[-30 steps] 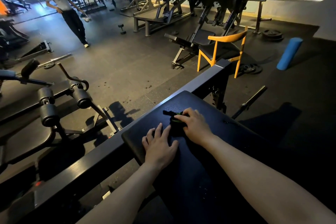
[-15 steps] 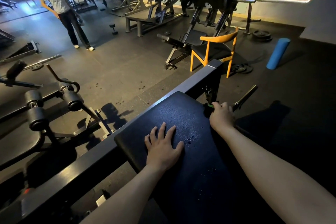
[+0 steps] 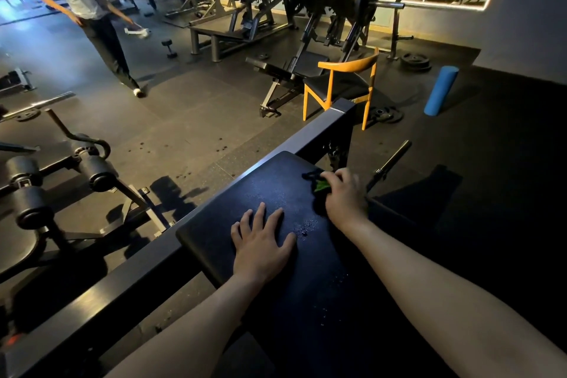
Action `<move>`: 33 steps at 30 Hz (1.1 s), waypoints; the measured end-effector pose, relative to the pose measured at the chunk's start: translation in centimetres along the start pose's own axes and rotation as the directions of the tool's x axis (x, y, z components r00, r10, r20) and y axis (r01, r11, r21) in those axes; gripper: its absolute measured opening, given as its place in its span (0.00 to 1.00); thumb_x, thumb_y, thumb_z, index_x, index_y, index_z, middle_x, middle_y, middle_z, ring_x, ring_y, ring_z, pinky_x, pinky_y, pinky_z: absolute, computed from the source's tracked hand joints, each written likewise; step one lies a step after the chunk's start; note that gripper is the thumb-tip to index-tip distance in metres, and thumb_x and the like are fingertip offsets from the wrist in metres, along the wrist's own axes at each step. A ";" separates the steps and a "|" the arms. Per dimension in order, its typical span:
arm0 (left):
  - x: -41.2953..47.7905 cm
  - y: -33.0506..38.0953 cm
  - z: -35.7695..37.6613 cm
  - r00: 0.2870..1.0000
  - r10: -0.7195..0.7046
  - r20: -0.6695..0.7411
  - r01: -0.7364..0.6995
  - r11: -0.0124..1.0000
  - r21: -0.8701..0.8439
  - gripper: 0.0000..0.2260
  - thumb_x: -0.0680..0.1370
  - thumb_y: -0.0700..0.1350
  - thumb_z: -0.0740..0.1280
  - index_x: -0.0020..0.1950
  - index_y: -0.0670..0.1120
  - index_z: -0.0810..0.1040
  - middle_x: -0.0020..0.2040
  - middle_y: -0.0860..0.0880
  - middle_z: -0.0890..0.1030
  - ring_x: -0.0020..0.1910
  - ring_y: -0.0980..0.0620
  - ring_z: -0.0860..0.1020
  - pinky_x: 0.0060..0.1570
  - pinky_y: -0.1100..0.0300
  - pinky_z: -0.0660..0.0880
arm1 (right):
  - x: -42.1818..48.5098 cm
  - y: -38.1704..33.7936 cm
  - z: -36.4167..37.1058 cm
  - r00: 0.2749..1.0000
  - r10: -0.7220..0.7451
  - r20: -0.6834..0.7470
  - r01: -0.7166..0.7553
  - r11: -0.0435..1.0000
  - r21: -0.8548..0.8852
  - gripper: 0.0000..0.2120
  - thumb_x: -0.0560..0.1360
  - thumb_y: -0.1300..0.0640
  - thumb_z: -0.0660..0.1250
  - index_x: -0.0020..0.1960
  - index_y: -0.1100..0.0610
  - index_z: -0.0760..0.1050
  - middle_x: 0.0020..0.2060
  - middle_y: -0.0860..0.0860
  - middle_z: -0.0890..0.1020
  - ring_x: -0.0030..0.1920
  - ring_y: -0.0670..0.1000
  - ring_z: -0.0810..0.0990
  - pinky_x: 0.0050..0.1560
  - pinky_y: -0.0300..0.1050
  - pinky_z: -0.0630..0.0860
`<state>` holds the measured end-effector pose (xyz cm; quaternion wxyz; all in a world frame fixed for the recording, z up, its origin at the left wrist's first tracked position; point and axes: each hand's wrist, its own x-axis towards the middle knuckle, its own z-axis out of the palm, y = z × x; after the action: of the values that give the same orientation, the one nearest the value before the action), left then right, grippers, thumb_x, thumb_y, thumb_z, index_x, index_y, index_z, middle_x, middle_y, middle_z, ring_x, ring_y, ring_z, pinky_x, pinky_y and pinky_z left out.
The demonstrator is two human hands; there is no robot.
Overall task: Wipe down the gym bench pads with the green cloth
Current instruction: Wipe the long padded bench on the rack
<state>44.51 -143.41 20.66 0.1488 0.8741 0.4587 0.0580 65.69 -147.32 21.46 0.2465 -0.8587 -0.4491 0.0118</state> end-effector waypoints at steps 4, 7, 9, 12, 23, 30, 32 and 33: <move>0.1 -0.1 0.2 1.000 0.003 -0.011 -0.004 1.000 -0.011 0.28 0.78 0.67 0.54 0.78 0.62 0.58 0.82 0.52 0.51 0.80 0.47 0.45 0.77 0.45 0.40 | -0.1 1.1 -0.4 0.980 0.188 0.072 -0.186 0.982 -0.026 0.23 0.74 0.61 0.62 0.68 0.49 0.71 0.66 0.53 0.68 0.64 0.59 0.65 0.66 0.53 0.66; 0.2 -0.1 0.2 1.000 0.009 -0.006 -0.010 1.000 -0.019 0.28 0.78 0.67 0.54 0.78 0.62 0.58 0.82 0.51 0.51 0.80 0.47 0.45 0.76 0.45 0.40 | -1.8 -1.4 0.2 0.992 0.109 0.056 -0.111 0.993 0.031 0.21 0.73 0.63 0.62 0.63 0.50 0.74 0.62 0.52 0.70 0.59 0.58 0.67 0.59 0.47 0.67; 0.1 -0.2 0.1 1.000 0.019 -0.004 -0.019 1.000 -0.018 0.29 0.78 0.67 0.53 0.78 0.62 0.58 0.82 0.51 0.51 0.80 0.47 0.45 0.76 0.45 0.41 | -3.2 -3.2 0.8 0.997 0.046 0.066 -0.050 0.996 0.072 0.18 0.73 0.62 0.61 0.61 0.51 0.75 0.60 0.52 0.72 0.57 0.57 0.67 0.54 0.47 0.66; 0.1 -0.4 0.0 0.999 0.037 0.008 -0.037 0.999 -0.001 0.30 0.77 0.67 0.52 0.79 0.61 0.56 0.82 0.51 0.51 0.80 0.47 0.45 0.77 0.45 0.41 | -4.4 -4.4 0.8 0.985 -0.119 0.127 0.105 0.988 0.112 0.17 0.75 0.60 0.60 0.62 0.51 0.75 0.58 0.50 0.72 0.57 0.54 0.67 0.52 0.46 0.66; -0.1 -0.3 0.2 0.999 0.025 -0.040 -0.027 0.998 -0.052 0.30 0.78 0.67 0.55 0.79 0.61 0.57 0.82 0.53 0.53 0.80 0.49 0.46 0.77 0.46 0.42 | -0.7 -0.1 -0.9 0.978 0.196 0.073 -0.197 0.980 0.002 0.18 0.77 0.57 0.63 0.66 0.52 0.72 0.66 0.52 0.70 0.65 0.58 0.65 0.64 0.50 0.66; 0.1 -0.1 0.2 0.998 0.015 -0.068 -0.019 0.999 -0.051 0.35 0.79 0.66 0.56 0.82 0.54 0.52 0.82 0.53 0.53 0.80 0.50 0.46 0.78 0.47 0.42 | -3.9 -4.3 1.0 0.982 -0.183 0.049 0.174 0.974 0.145 0.18 0.72 0.66 0.60 0.58 0.54 0.77 0.57 0.50 0.78 0.55 0.55 0.71 0.53 0.48 0.68; 0.0 -0.2 0.2 0.997 0.019 -0.073 -0.023 0.999 -0.049 0.35 0.79 0.65 0.56 0.82 0.54 0.52 0.82 0.53 0.53 0.80 0.50 0.46 0.78 0.48 0.42 | -3.5 -4.0 0.5 0.953 -0.285 0.103 0.264 0.948 0.178 0.18 0.72 0.67 0.61 0.57 0.53 0.78 0.56 0.49 0.79 0.54 0.55 0.72 0.54 0.48 0.69; 0.1 -0.2 0.2 0.997 0.021 -0.078 -0.025 0.999 -0.047 0.34 0.79 0.66 0.56 0.82 0.54 0.52 0.82 0.53 0.53 0.80 0.50 0.46 0.78 0.48 0.41 | -2.6 -3.5 0.2 0.952 -0.290 0.094 0.270 0.946 0.179 0.18 0.71 0.68 0.61 0.56 0.54 0.78 0.55 0.50 0.79 0.54 0.56 0.73 0.54 0.49 0.70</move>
<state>44.50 -143.30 20.39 0.1511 0.8727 0.4524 0.1046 61.43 -147.58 22.28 0.2881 -0.7606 -0.5782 0.0647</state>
